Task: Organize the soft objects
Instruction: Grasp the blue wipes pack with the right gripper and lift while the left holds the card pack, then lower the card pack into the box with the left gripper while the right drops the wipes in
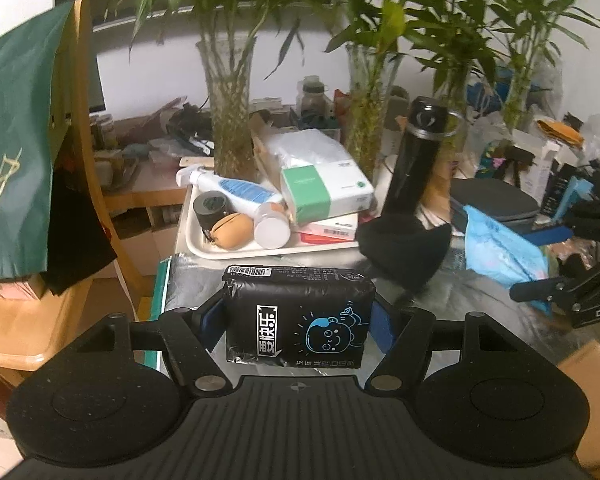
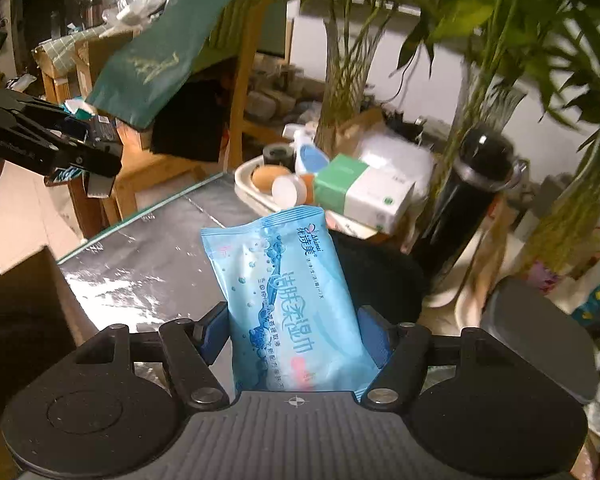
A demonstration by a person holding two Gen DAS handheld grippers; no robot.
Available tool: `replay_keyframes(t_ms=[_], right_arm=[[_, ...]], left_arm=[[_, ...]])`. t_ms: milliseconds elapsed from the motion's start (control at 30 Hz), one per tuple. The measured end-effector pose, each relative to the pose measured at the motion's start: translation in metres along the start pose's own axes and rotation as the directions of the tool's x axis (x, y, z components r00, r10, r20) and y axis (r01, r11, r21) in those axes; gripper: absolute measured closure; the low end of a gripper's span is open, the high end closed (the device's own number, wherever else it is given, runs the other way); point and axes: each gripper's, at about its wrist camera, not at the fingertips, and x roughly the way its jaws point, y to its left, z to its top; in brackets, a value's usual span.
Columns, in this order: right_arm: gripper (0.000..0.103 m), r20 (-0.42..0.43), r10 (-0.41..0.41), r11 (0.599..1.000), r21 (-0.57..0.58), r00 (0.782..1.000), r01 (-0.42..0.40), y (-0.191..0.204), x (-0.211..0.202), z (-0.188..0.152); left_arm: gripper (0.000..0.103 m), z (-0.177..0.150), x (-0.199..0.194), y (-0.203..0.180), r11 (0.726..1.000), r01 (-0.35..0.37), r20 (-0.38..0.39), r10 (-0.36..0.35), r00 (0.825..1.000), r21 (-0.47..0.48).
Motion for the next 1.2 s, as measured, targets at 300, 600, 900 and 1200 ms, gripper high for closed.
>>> replay_keyframes(t_ms=[300,600,900,1200], right_arm=[[0.032,0.029,-0.022,1.0,0.022,0.999,0.021,0.036,-0.056,-0.012],[0.032,0.013,-0.016,0.997,0.078,1.0,0.015,0.064,-0.091,-0.039],[0.032,0.002,0.01,0.989,0.147,1.0,-0.01,0.086,-0.11,-0.067],[0.032,-0.005,0.014,0.977,0.213,1.0,-0.013,0.098,-0.122,-0.085]], left_arm=[[0.034,-0.009,-0.038,-0.022,0.998,0.048,-0.043,-0.046,0.998,0.049],[0.034,-0.023,-0.057,-0.042,0.988,0.134,-0.115,-0.125,0.986,0.079],[0.034,-0.04,-0.064,-0.069,0.961,0.225,-0.194,-0.193,0.962,0.161],[0.032,-0.053,-0.052,-0.085,0.924,0.322,-0.314,-0.249,0.916,0.206]])
